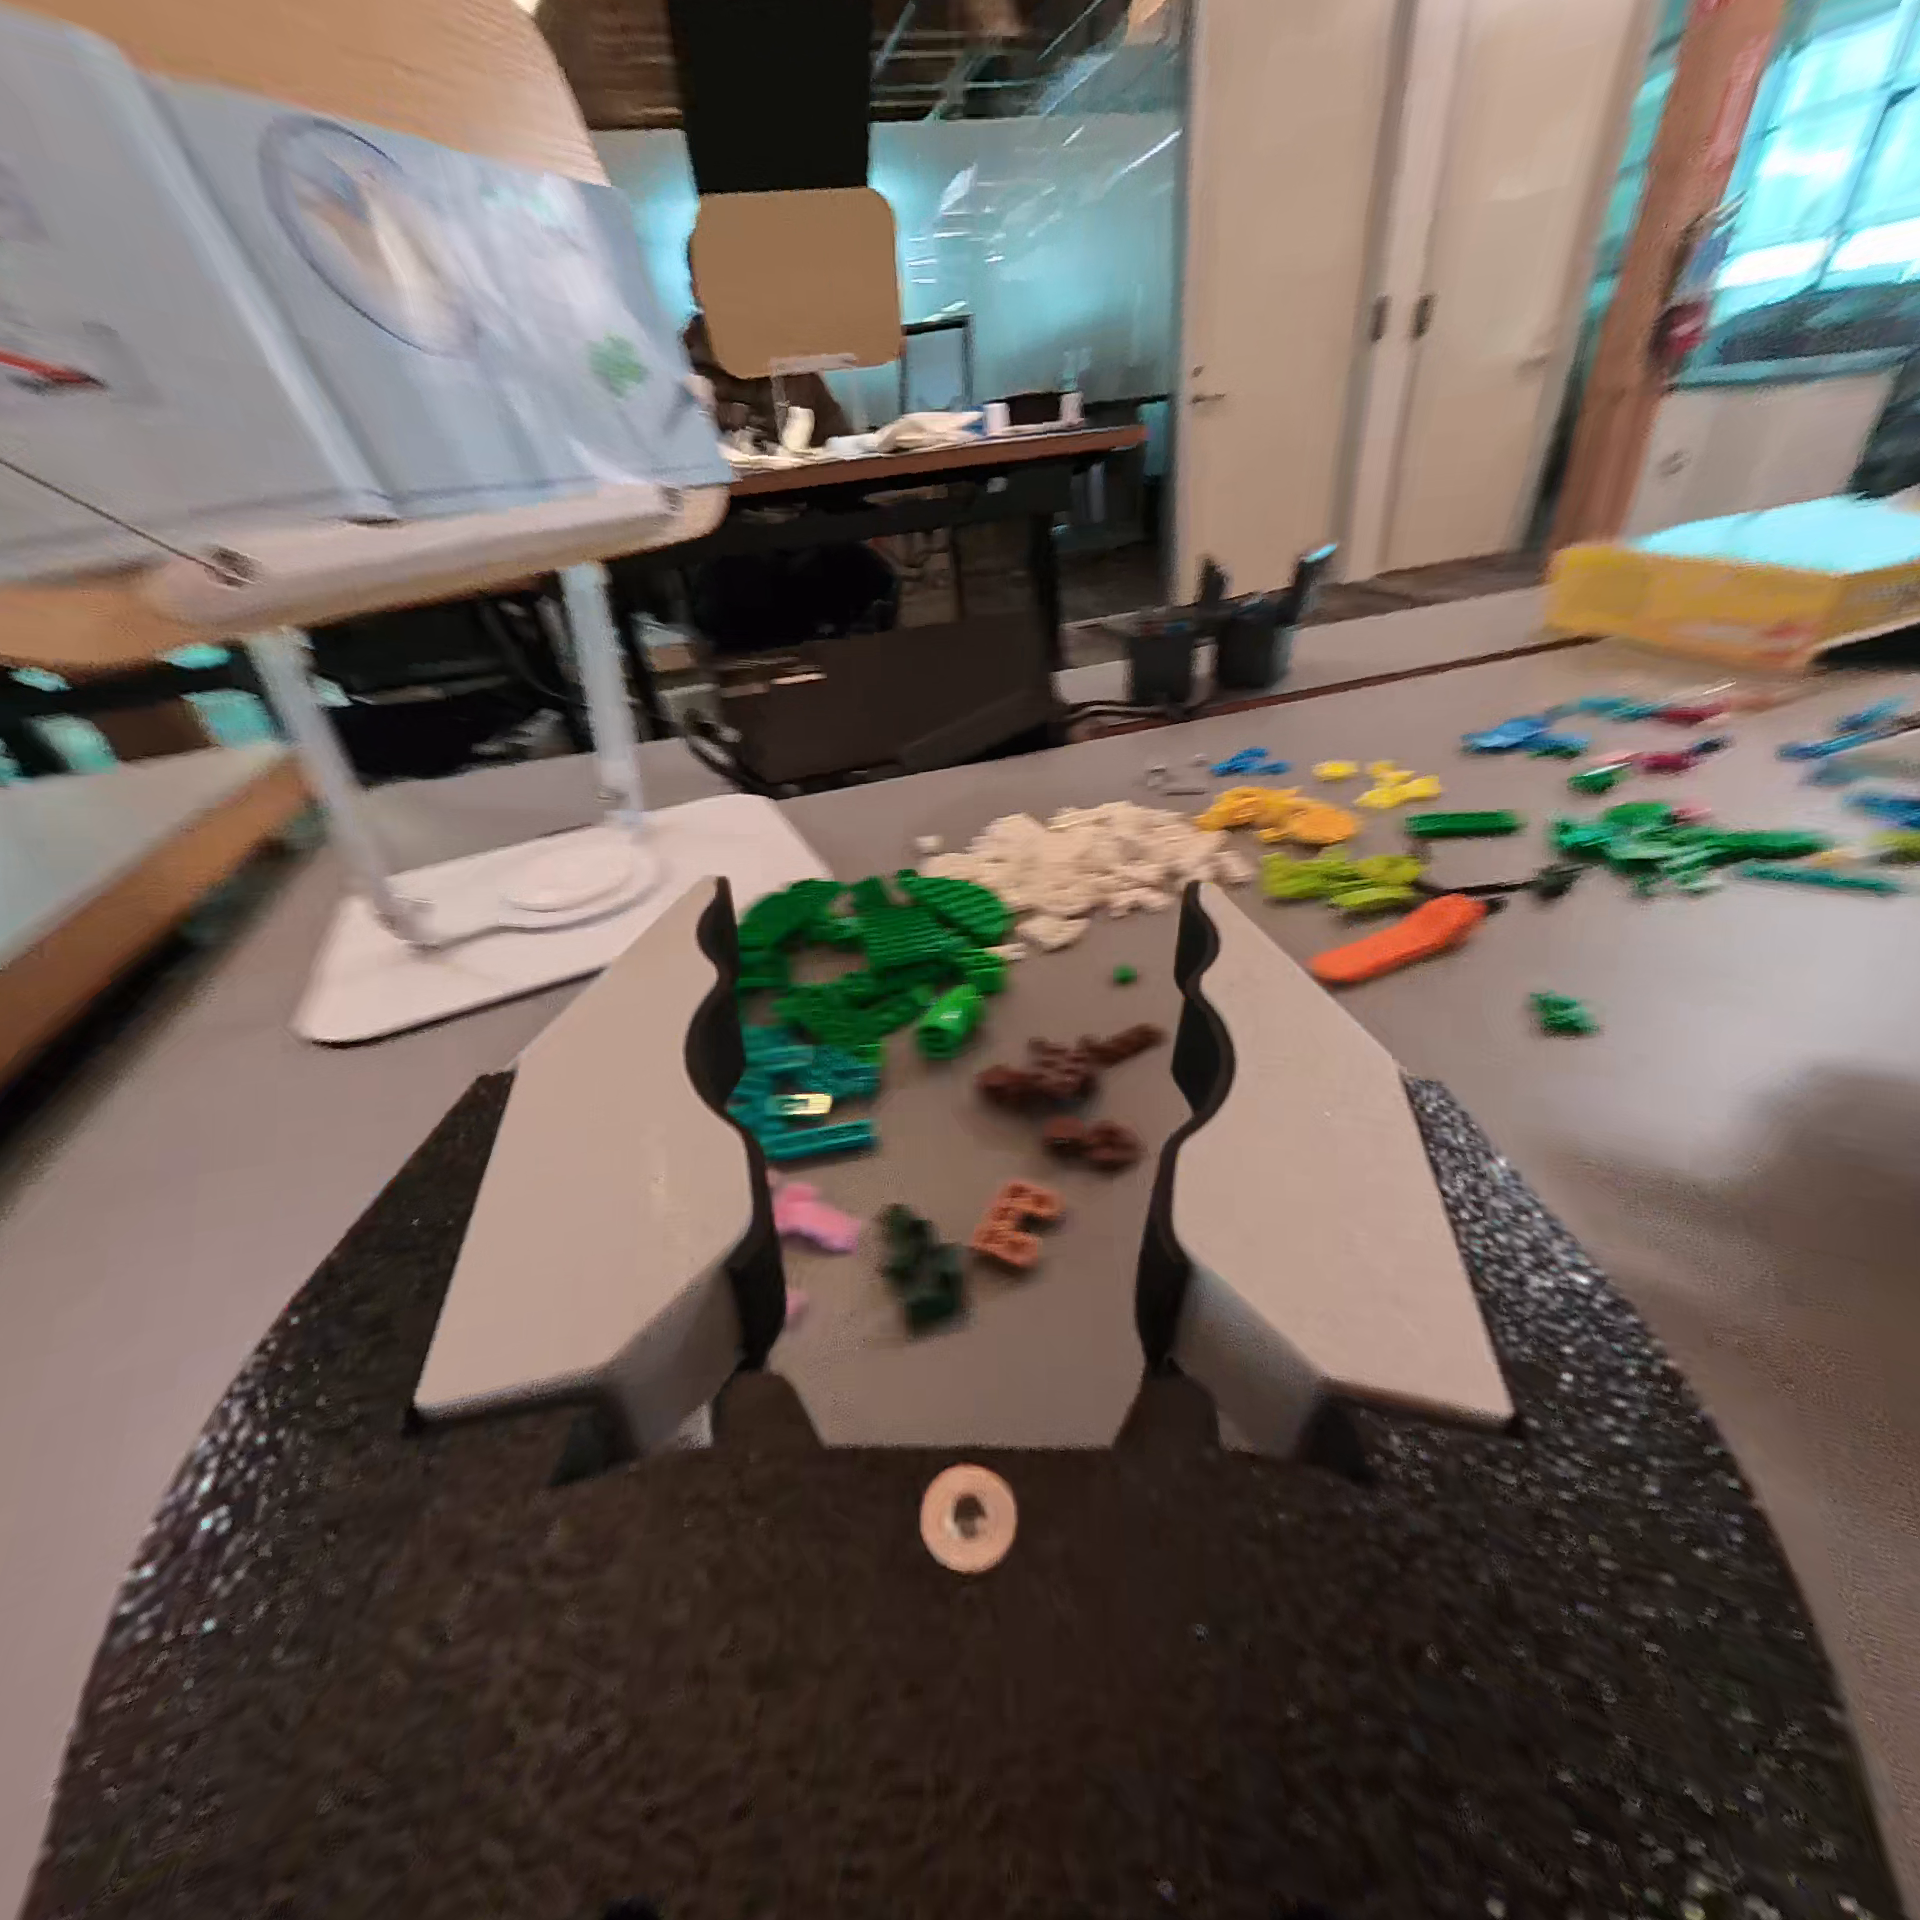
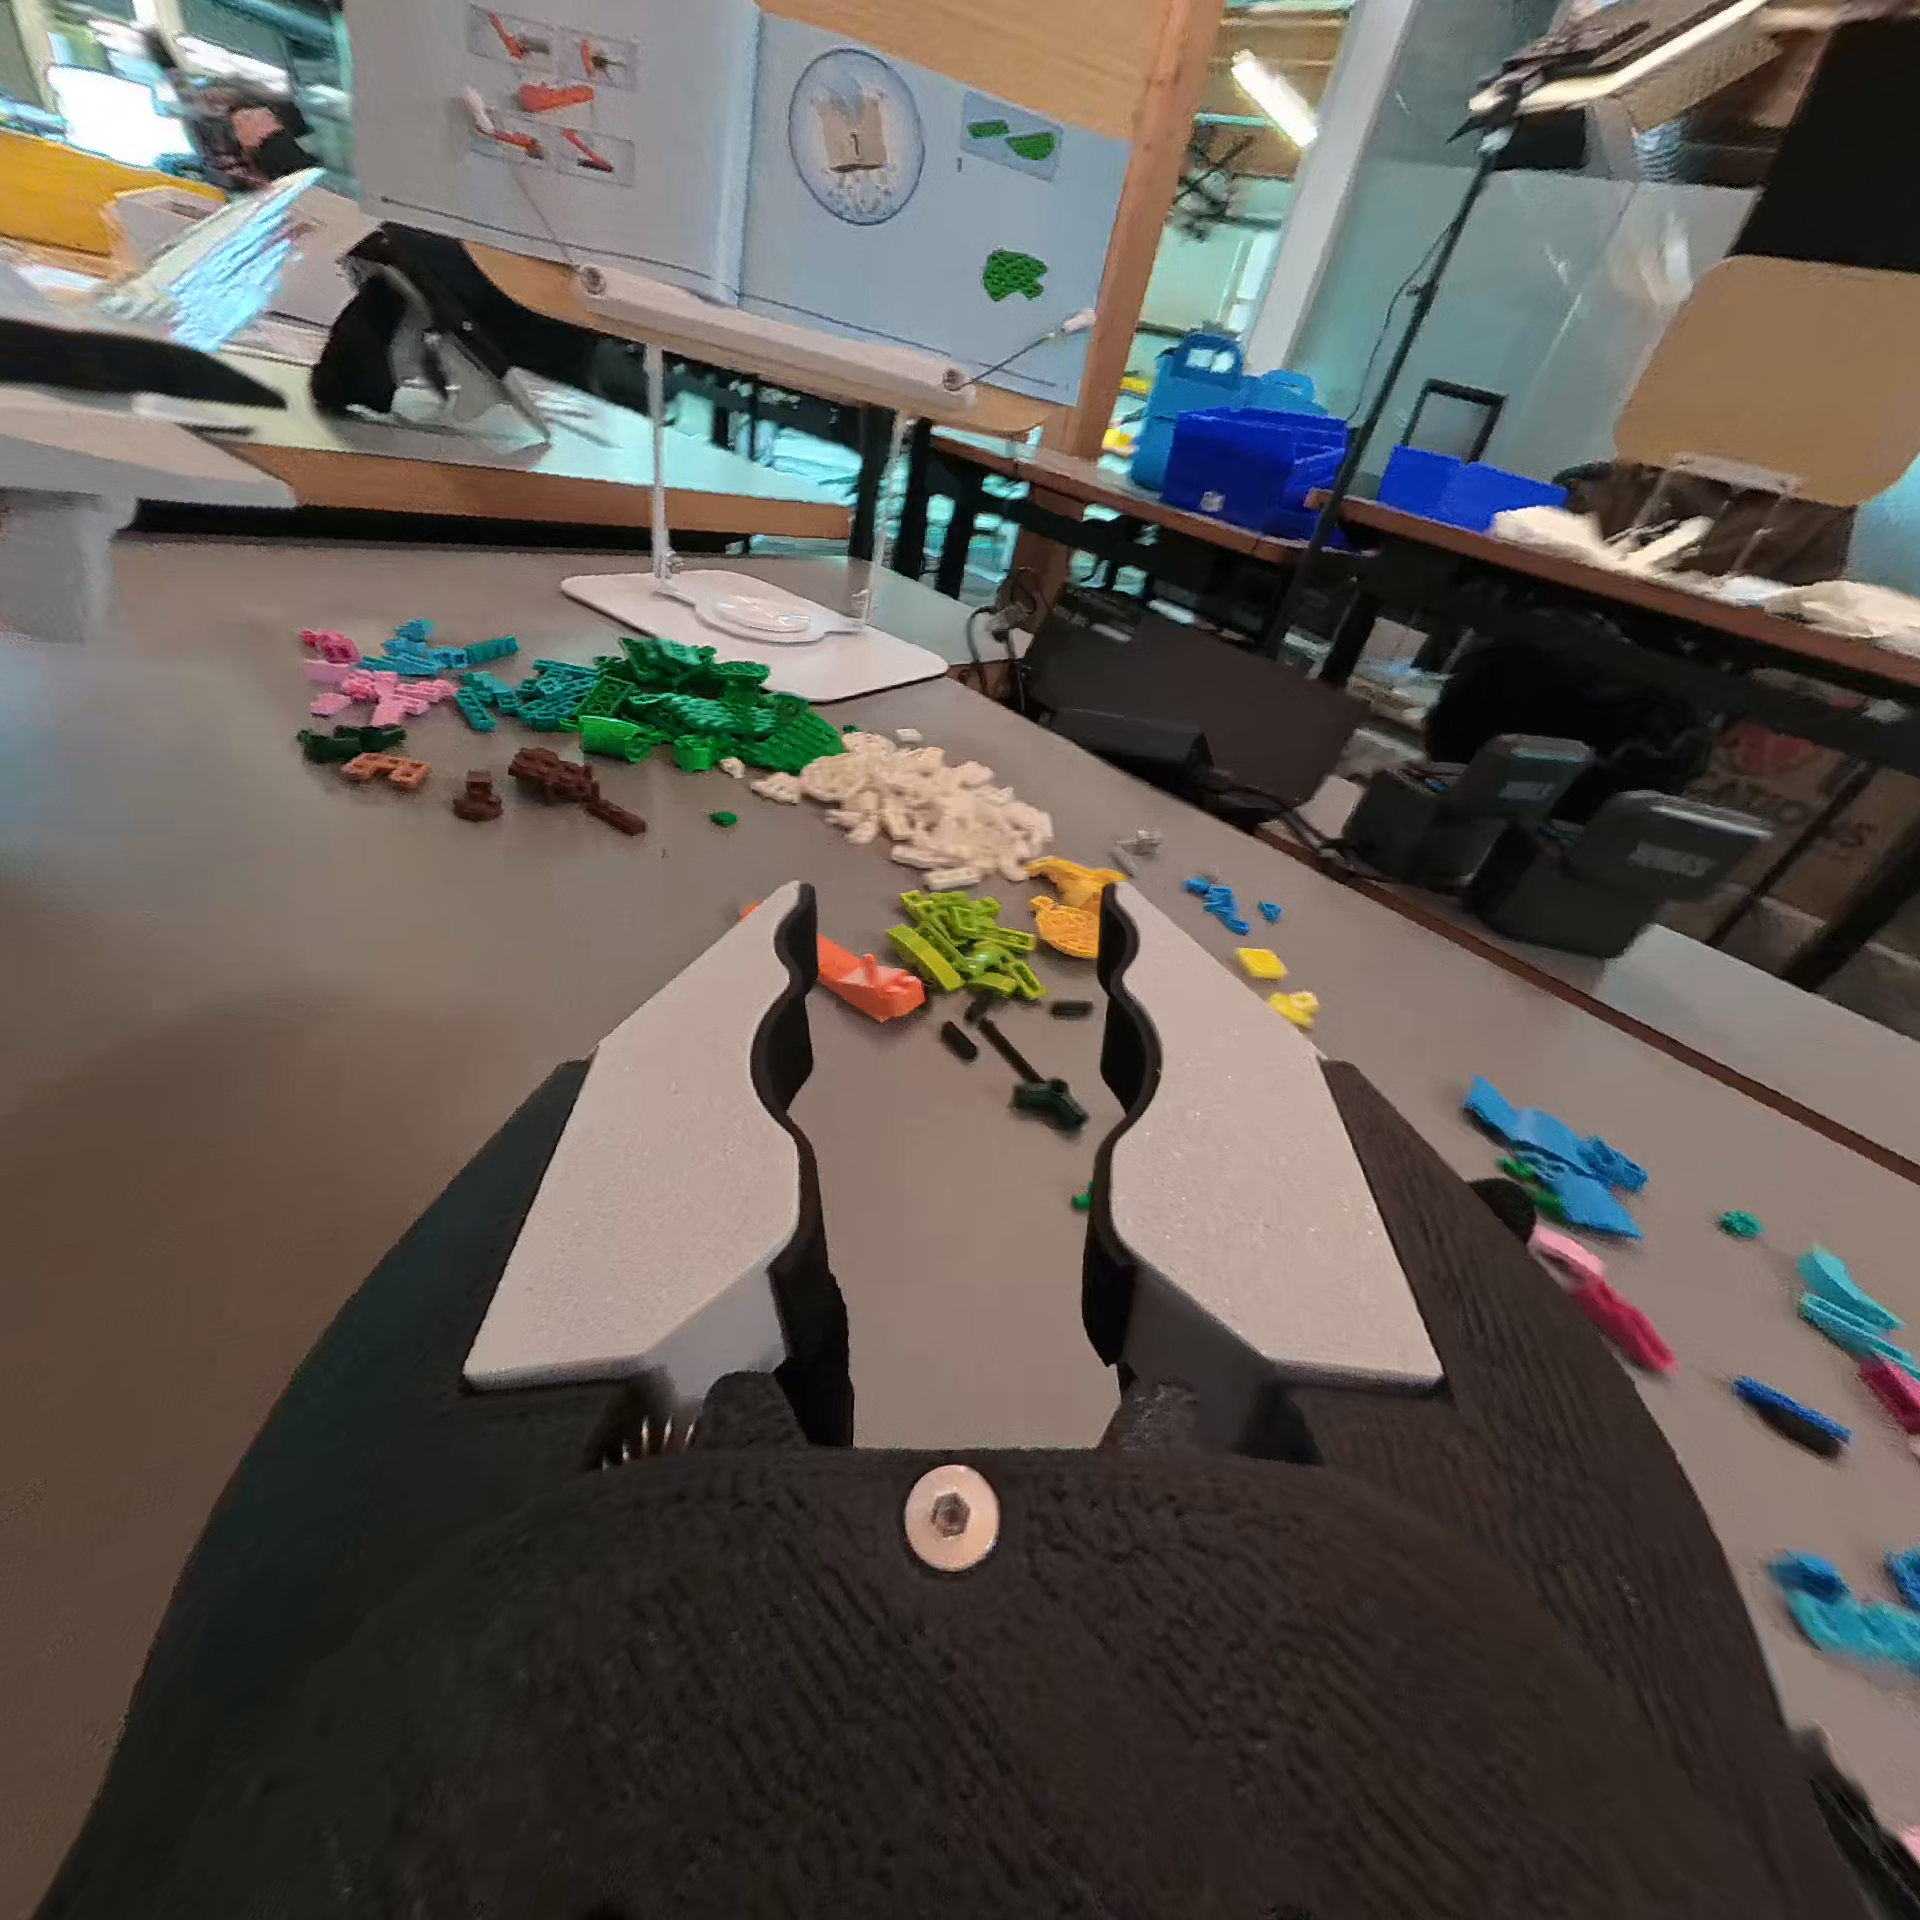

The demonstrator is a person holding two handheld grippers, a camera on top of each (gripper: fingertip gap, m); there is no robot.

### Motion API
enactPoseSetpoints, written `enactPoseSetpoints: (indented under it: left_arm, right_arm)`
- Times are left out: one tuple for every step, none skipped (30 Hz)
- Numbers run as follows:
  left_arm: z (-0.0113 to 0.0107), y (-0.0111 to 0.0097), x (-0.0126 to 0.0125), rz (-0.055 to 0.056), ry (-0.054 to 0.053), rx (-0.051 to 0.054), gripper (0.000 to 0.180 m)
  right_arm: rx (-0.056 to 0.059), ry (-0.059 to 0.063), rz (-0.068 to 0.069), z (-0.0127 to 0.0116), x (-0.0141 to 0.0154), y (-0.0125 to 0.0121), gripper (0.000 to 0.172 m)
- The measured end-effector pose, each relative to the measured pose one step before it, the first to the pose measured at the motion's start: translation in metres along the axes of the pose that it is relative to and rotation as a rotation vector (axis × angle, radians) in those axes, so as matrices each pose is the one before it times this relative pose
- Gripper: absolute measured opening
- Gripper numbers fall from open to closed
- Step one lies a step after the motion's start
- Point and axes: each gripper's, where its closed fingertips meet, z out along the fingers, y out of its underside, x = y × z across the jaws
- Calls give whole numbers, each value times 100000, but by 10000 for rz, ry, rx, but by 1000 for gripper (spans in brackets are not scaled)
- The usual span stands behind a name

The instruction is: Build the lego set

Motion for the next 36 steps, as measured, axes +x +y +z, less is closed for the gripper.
enactPoseSetpoints:
  left_arm:
    - [-50,249,-1161,571,-435,21,79]
    - [52,449,-836,341,-319,-29,75]
    - [196,432,-365,-91,-99,-106,73]
    - [254,252,141,-378,192,-134,74]
    - [207,118,250,-262,200,-25,75]
    - [148,203,-38,-19,-20,-95,75]
    - [86,247,-187,154,-143,-157,75]
    - [29,151,-112,136,-96,-80,74]
    - [-13,57,-8,60,-14,-25,73]
    - [-14,20,-92,8,-42,-3,72]
    - [-17,11,-128,-29,-39,-4,71]
    - [-10,54,-123,-74,-20,-23,70]
    - [-21,38,-98,-84,-1,-11,70]
    - [-46,-26,-81,-75,5,27,69]
    - [-42,-39,-101,-64,-14,35,69]
    - [-17,-14,-49,-66,10,13,69]
    - [-3,-5,20,-39,31,1,68]
    - [5,-2,31,-2,6,0,68]
    - [12,9,66,32,16,-5,68]
    - [37,23,91,46,24,-18,68]
    - [16,26,57,52,9,-19,68]
    - [-12,0,-1,26,-13,-3,67]
    - [-19,-6,9,0,8,13,67]
    - [-29,-15,9,-17,16,7,66]
    - [-3,7,-24,-32,2,-1,65]
    - [28,27,-10,-46,-2,-25,65]
    - [36,86,-71,-42,-51,-62,65]
    - [57,113,-166,-38,-119,-91,64]
    - [49,97,-8,-19,-37,-77,63]
    - [31,49,112,7,33,-37,63]
    - [16,3,120,30,23,-12,62]
    - [23,-1,142,29,34,-10,62]
    - [28,18,154,39,51,-17,62]
    - [25,32,64,54,14,-26,61]
    - [6,7,25,18,7,-8,61]
    - [-2,-26,-22,-16,-2,15,61]
  right_arm:
    - [-98,-430,94,743,-540,-136,54]
    - [-22,-523,-4,925,-698,-385,54]
    - [-49,-544,-137,1133,-692,-459,54]
    - [-115,-523,-206,1356,-589,-387,54]
    - [-169,-535,-182,1571,-503,-312,53]
    - [-197,-523,-100,1706,-385,-261,53]
    - [-192,-489,-40,1825,-277,-267,52]
    - [-238,-566,-5,1898,-356,-199,52]
    - [-316,-601,16,1935,-344,-102,52]
    - [-343,-499,13,1887,-143,-68,52]
    - [-302,-362,-3,1783,109,-144,51]
    - [-210,-245,-55,1626,307,-335,51]
    - [-28,-25,-95,1421,649,-642,50]
    - [67,-10,-120,1268,677,-818,49]
    - [-1,-199,-51,1153,460,-803,47]
    - [-109,-436,103,1070,181,-702,46]
    - [-177,-549,313,1010,81,-579,45]
    - [-262,-568,492,943,51,-375,45]
    - [-300,-448,549,872,164,-162,45]
    - [-240,-238,480,798,341,-16,45]
    - [-257,-108,339,730,381,219,45]
    - [-313,-18,174,607,363,440,45]
    - [-350,59,46,488,412,553,45]
    - [-387,146,-30,364,523,532,45]
    - [-398,193,-35,197,474,500,45]
    - [-269,58,-146,97,108,349,45]
    - [-160,-91,-224,57,-216,252,44]
    - [-147,-194,-241,77,-397,252,42]
    - [-204,-191,-202,112,-381,333,38]
    - [-232,-119,-187,192,-256,350,34]
    - [-246,-84,-194,241,-212,344,31]
    - [-256,-44,-175,312,-140,303,31]
    - [-276,-31,-150,329,-127,277,30]
    - [-344,41,-140,309,9,311,30]
    - [-396,70,-142,254,47,372,30]
    - [-424,115,-126,199,119,453,30]
